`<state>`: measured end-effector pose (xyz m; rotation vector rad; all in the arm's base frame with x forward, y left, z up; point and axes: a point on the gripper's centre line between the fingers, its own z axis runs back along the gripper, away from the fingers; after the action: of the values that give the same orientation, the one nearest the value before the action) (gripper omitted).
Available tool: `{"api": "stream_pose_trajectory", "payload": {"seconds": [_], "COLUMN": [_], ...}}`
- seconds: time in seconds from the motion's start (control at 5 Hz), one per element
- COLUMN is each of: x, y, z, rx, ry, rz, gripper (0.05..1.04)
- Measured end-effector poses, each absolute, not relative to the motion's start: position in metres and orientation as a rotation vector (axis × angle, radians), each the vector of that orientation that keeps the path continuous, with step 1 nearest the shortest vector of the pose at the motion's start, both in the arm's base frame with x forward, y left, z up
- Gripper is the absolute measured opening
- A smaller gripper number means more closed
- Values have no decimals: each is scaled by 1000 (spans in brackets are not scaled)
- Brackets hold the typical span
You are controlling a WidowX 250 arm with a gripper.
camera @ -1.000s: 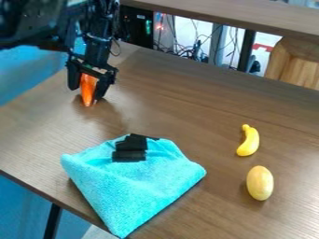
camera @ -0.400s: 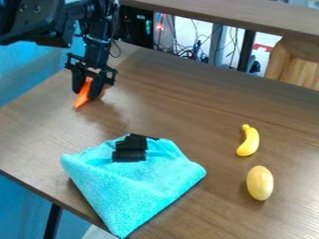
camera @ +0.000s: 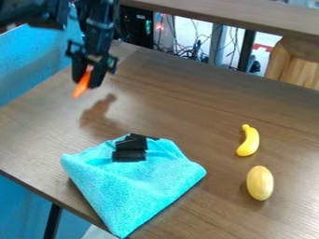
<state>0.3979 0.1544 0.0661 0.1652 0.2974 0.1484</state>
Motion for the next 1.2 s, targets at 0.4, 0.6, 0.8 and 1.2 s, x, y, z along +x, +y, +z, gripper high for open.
{"api": "stream_pose_trajectory", "payload": {"seconds": [0.4, 0.6, 0.8, 1.2], "x": [407, 406, 400, 393], "y": [73, 32, -8, -16], "z": [87, 77, 60, 45], "rx": [165, 175, 188, 211], "ry": [309, 338, 347, 363], "rz": [-54, -175, -266, -308], "gripper": [518, 518, 518, 518]}}
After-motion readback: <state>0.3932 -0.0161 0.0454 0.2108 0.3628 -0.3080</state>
